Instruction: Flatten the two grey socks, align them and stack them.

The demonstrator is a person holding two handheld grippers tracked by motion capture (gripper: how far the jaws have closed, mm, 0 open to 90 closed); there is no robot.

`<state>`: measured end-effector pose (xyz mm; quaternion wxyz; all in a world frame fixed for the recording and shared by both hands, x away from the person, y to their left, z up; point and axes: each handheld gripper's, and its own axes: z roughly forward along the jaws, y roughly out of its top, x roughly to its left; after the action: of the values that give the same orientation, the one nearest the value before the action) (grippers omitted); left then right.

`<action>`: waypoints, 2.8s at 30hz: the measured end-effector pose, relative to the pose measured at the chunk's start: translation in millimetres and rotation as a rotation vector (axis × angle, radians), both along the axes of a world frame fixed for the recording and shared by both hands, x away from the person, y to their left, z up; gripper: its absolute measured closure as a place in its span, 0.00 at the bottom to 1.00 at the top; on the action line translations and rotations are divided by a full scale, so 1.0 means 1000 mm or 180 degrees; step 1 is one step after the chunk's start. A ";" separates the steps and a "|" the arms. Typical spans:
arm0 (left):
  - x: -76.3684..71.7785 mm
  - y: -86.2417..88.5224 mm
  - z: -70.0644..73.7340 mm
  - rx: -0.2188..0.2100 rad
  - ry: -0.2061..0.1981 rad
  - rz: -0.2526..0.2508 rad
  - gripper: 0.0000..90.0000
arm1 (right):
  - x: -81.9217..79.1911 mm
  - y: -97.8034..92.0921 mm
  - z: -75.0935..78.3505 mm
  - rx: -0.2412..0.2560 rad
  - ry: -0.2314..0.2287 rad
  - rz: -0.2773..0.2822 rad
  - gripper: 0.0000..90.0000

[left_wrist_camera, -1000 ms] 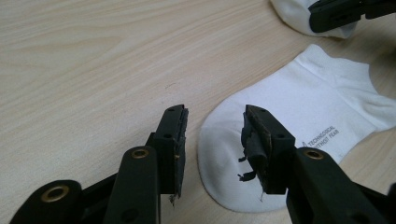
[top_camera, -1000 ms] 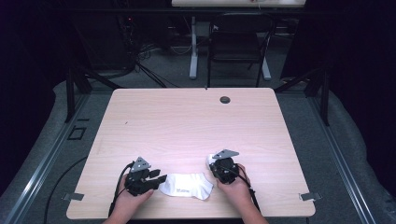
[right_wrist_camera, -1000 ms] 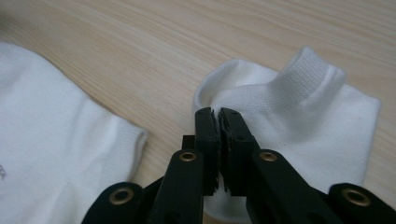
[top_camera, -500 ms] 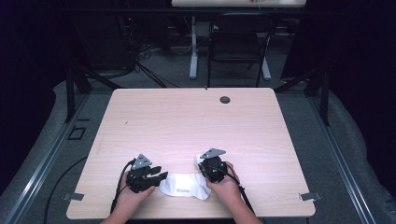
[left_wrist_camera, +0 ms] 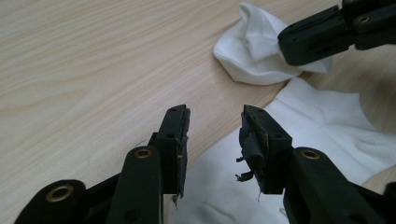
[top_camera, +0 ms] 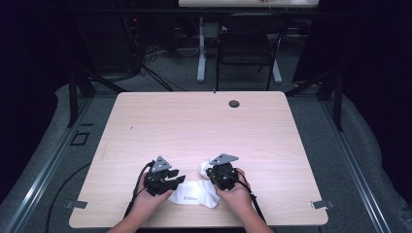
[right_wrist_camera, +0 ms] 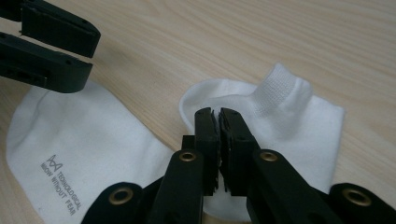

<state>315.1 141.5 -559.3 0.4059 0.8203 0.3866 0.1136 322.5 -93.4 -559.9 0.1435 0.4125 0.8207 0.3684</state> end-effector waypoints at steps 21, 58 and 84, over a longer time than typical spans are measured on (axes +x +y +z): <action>0.024 -0.051 0.005 0.0020 -0.0016 -0.0136 0.99 | -0.002 -0.013 0.012 0.0215 -0.0162 -0.0130 0.97; 0.052 -0.029 -0.013 0.0501 0.0167 0.0137 0.99 | 0.004 -0.065 -0.007 0.0165 0.0018 -0.0545 0.97; 0.051 -0.008 -0.014 0.0435 0.0173 0.0210 0.98 | 0.013 -0.035 -0.005 0.0029 -0.0114 -0.0333 0.93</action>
<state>366.3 133.8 -573.4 0.3344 0.8357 0.4157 0.1307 335.0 -128.4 -565.1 0.1753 0.4488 0.7936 0.3715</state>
